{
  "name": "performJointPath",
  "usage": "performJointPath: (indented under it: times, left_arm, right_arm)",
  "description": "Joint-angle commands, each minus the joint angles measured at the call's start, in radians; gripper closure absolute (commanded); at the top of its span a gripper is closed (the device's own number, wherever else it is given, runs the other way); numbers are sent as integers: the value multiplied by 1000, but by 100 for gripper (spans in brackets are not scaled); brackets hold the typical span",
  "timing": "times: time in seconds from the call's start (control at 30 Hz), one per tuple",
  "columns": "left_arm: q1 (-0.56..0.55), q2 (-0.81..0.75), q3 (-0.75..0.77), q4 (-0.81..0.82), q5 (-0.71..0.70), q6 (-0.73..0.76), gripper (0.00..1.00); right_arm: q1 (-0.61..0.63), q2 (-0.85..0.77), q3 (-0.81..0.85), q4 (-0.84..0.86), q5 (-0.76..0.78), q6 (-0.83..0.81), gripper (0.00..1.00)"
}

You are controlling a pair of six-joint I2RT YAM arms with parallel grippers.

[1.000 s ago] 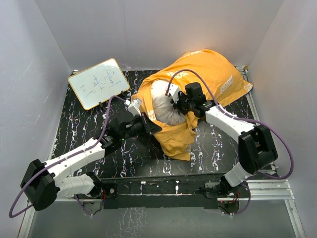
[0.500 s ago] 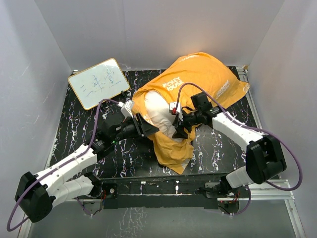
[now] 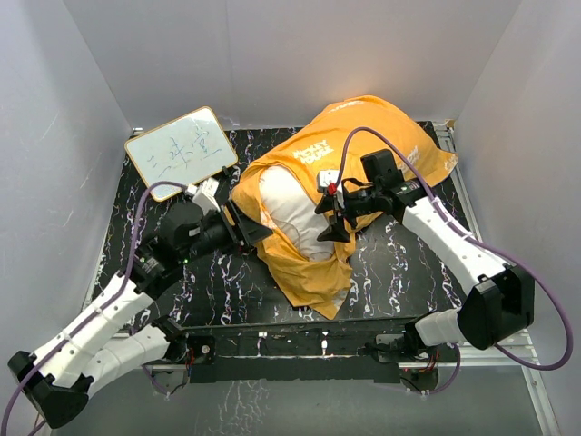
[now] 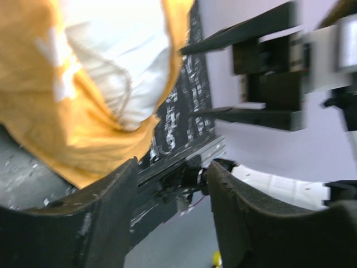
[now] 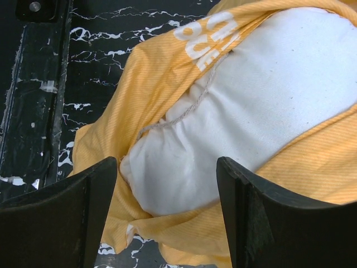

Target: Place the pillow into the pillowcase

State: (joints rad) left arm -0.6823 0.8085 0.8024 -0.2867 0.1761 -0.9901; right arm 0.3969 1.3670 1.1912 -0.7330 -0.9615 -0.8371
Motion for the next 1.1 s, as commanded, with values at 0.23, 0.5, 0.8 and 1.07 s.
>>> performJointPath:
  times: [0.23,0.5,0.8,1.07]
  left_arm:
    - [-9,304,168,-67,-31,-235,63]
    - [-72,372,120,-54,-211,-282,54]
    - [-74,485,68,48,-259,-271,53]
    - [-74,540,73,87,-344,-243,54]
  right_arm:
    - [18,-20,-62,146,11,107,45]
    - [46,-12,-109,203,90,144,47]
    - [82,21,-110,211,164,135,47]
    - [113,21,-124,222,232,98,47]
